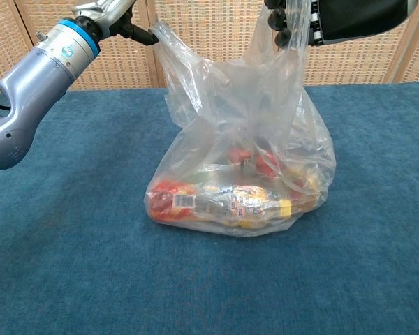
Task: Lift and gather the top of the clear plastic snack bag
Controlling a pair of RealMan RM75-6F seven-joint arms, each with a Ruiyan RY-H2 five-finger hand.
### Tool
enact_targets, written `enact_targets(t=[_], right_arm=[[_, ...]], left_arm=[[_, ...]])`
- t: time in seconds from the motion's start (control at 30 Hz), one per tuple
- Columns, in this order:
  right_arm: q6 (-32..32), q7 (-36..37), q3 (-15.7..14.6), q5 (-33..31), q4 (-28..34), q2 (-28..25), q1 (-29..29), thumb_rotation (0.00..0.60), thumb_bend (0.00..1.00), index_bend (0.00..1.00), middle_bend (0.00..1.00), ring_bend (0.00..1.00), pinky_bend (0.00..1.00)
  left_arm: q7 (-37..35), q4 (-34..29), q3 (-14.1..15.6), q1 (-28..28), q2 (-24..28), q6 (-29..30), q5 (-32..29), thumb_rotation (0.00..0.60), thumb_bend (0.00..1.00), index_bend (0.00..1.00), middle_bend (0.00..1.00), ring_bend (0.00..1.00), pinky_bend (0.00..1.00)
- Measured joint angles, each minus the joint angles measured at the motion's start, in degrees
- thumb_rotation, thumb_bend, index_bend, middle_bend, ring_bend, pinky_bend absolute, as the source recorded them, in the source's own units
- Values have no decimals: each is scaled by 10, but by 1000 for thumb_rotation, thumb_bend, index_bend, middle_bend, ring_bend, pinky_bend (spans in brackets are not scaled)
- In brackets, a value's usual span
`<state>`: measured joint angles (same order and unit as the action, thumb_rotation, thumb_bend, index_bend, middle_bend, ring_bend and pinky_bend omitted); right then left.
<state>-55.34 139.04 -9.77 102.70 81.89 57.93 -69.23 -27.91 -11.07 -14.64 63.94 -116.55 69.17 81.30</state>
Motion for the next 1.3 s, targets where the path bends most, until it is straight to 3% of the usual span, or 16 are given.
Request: enact_targets(t=[0.13,0.27,0.57,0.7,1.0,1.3], right_arm=[[-4,2,-2,1,-2,1,0,600,451,574,652,549,518],[-5,3,-2,1,-3,2,1,600,451,574,653,549,518],[-5,1,-4,1,-7,6,0,600,451,574,653,549,519],[-5,1,-5,1,-8,7,-1,600,450,574,653,549,518],[-2,-7,-1,-14,-3,9,2,600,466,574,653,546,517],[20,-69,31,-81,50,-6,13,600,481,570,653,526,487]], left_arm=[[0,-3,-1,0,4,-9,-6,600,471,359,0,0,86],[2,-7,5,-1,7,-34,-5,600,509,423,0,1,101],[9,-13,-13,2,2,-22,-29,600,686,433,0,8,105],[3,-17,-18,3,3,-7,-33,600,700,433,0,8,105],[-17,-31,-11,0,19,77,-19,600,659,374,0,7,104],[-23,-79,12,-10,61,190,18,600,568,237,0,7,100]])
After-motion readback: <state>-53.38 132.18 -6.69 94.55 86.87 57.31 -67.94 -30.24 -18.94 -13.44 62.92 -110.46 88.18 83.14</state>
